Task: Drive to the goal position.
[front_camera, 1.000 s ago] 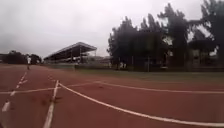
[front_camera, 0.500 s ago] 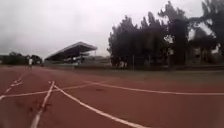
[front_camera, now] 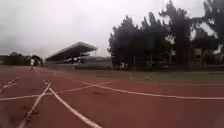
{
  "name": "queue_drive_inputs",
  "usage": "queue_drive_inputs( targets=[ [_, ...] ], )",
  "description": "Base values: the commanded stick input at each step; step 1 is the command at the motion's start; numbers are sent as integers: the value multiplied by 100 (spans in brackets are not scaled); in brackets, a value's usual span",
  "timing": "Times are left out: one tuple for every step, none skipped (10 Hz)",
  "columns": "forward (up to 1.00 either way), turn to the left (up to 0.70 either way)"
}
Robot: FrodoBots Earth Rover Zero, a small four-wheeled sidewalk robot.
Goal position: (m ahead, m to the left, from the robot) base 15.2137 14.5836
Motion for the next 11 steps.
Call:
queue_drive_inputs(
  targets=[
    [70,0],
    [70,0],
    [70,0],
    [70,0],
    [70,0],
    [70,0],
    [70,10],
    [70,22],
    [70,29],
    [70,35],
    [70,35]
  ],
)
